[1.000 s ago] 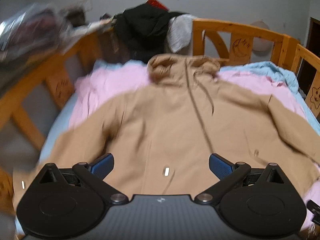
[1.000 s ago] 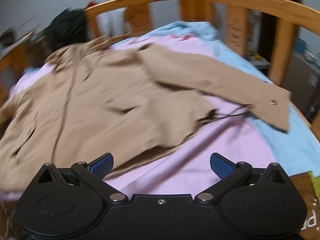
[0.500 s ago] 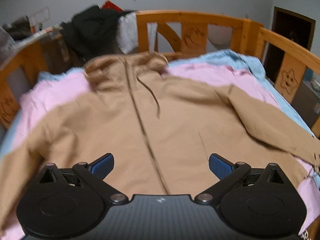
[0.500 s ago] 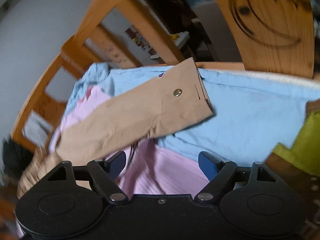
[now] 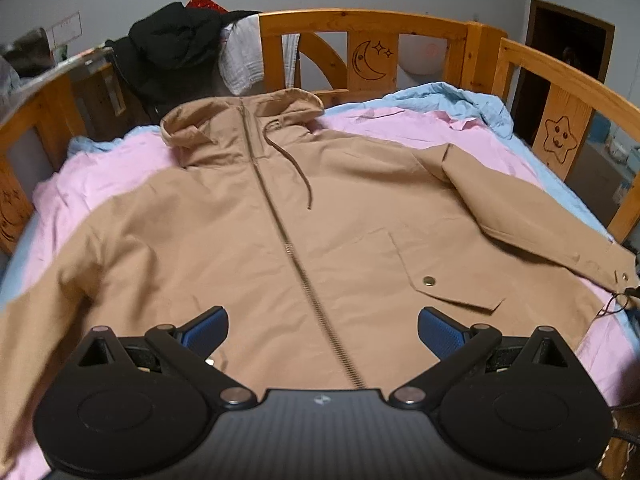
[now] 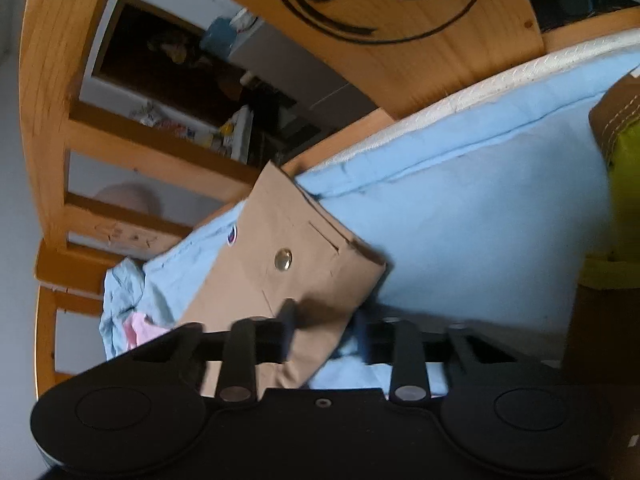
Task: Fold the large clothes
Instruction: 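Grasp the jacket sleeve cuff with the right gripper and lift it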
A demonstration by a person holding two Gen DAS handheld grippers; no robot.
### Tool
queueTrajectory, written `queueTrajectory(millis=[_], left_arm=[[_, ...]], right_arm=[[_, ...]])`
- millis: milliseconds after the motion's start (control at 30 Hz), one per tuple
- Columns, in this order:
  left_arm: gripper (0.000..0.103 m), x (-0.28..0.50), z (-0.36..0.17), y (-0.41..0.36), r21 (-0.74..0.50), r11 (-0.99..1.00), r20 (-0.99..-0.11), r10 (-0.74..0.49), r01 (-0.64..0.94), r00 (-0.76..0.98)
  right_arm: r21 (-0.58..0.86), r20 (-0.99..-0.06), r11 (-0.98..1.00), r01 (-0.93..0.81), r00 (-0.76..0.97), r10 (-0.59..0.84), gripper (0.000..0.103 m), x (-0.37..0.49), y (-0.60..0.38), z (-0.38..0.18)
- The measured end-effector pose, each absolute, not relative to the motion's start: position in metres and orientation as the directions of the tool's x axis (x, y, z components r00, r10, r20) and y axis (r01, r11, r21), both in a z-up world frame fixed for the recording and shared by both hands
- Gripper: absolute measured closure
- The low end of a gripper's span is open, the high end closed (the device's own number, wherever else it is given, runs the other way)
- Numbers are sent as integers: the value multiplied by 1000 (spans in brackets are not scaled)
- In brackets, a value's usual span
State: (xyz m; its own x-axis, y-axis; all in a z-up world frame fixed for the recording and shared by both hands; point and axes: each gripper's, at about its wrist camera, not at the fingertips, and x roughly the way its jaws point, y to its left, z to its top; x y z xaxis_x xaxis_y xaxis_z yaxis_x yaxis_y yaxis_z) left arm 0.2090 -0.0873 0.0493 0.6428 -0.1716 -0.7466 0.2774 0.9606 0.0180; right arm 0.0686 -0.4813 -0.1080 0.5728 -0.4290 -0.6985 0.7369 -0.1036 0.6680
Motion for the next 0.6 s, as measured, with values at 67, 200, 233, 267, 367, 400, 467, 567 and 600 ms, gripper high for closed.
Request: queueTrajectory(millis=[67, 200, 233, 267, 367, 400, 467, 567, 600], left_arm=[[2, 209, 57, -82, 10, 960, -740, -181, 279, 648], [3, 216, 75, -68, -27, 961, -725, -207, 274, 657], [3, 219, 82, -63, -42, 961, -716, -220, 274, 663], [3, 221, 87, -58, -56, 960, -706, -233, 275, 668], [3, 228, 107, -42, -104, 954, -669, -277, 282, 690], [2, 230, 113, -36, -117, 952, -656, -289, 284, 697], [1, 234, 124, -23, -137, 946, -630, -311, 292, 712], [1, 236, 137, -2, -150, 940, -578, -336, 307, 743], [1, 237, 140, 5, -156, 938, -560, -341, 309, 755]], right_arm=[[675, -674, -70, 734, 577, -461, 94, 68, -477, -102], [652, -570, 153, 743, 613, -547, 97, 79, -460, -60], [643, -520, 234, 729, 640, -565, 97, 84, -453, -42], [633, -477, 302, 713, 667, -572, 97, 90, -448, -27], [585, -321, 537, 608, 781, -535, 97, 123, -436, 31], [553, -261, 622, 554, 824, -502, 97, 139, -433, 57], [484, -174, 747, 455, 887, -428, 97, 167, -428, 105], [349, -58, 895, 278, 960, -275, 98, 212, -411, 178], [308, -27, 926, 219, 975, -221, 98, 224, -401, 198]])
